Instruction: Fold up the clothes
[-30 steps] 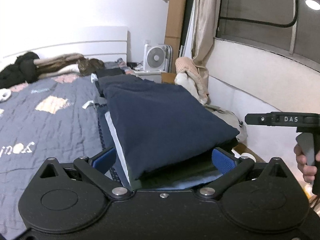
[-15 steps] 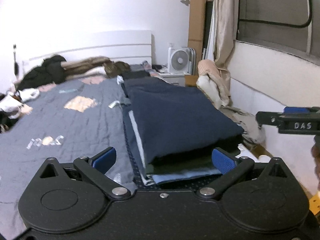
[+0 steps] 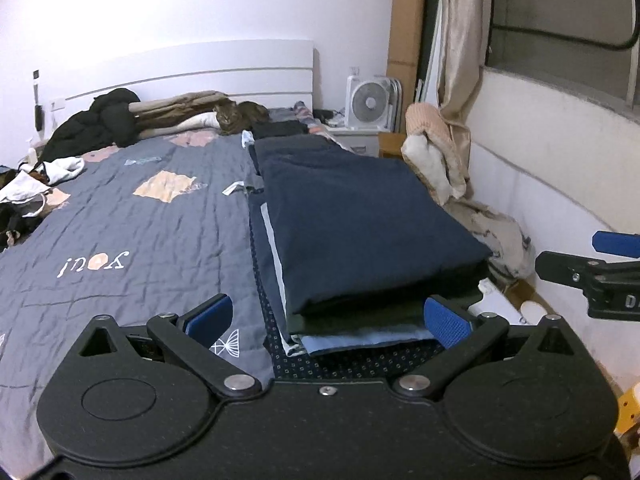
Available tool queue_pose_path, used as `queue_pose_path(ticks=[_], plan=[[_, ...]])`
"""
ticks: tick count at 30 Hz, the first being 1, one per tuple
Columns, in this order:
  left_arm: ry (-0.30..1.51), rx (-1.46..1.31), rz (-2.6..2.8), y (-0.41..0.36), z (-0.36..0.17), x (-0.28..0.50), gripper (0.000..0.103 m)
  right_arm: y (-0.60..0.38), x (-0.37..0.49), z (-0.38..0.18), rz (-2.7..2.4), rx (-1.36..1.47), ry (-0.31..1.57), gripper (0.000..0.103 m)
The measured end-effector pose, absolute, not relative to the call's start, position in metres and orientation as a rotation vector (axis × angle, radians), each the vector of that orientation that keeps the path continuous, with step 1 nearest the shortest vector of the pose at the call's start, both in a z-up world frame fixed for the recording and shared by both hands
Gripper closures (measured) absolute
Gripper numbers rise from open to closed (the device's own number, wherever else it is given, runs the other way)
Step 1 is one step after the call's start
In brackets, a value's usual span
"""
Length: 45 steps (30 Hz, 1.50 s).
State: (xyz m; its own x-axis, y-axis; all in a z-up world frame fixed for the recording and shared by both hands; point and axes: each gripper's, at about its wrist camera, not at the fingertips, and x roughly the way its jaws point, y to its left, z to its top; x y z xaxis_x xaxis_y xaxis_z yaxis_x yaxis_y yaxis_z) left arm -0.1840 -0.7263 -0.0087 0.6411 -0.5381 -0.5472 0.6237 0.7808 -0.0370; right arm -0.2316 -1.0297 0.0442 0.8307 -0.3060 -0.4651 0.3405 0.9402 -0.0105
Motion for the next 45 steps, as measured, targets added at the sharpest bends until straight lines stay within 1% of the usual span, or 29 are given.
queue_pose_path(ticks=[5,9,12,17,21,25,32,45], plan=[[0.621,0.201,-0.670,-0.744,-0.021,-0.166,0.000,-1.038,-0.221,0.037,-0.305,0.119,0.529,0.007],[0.679,0.214,-0.675,-0.752,-0.023,-0.152,0.000,-1.049,-0.211,0.030,-0.279,0.226,0.584,0.007],[0.722,0.221,-0.668,-0.756,-0.019,-0.145,0.000,-1.059,-0.203,0.027,-0.270,0.259,0.623,0.007],[0.741,0.253,-0.654,-0.763,0.000,-0.135,0.000,-1.064,-0.187,0.033,-0.271,0.225,0.680,0.007],[0.746,0.258,-0.661,-0.769,0.019,-0.129,0.000,-1.059,-0.175,0.051,-0.261,0.179,0.684,0.007],[0.745,0.271,-0.658,-0.773,0.034,-0.124,0.000,-1.059,-0.166,0.069,-0.246,0.197,0.682,0.007],[0.769,0.247,-0.662,-0.772,0.045,-0.109,0.000,-1.056,-0.153,0.092,-0.245,0.197,0.672,0.007],[0.771,0.262,-0.666,-0.776,0.046,-0.103,0.000,-1.057,-0.145,0.092,-0.251,0.194,0.704,0.007]])
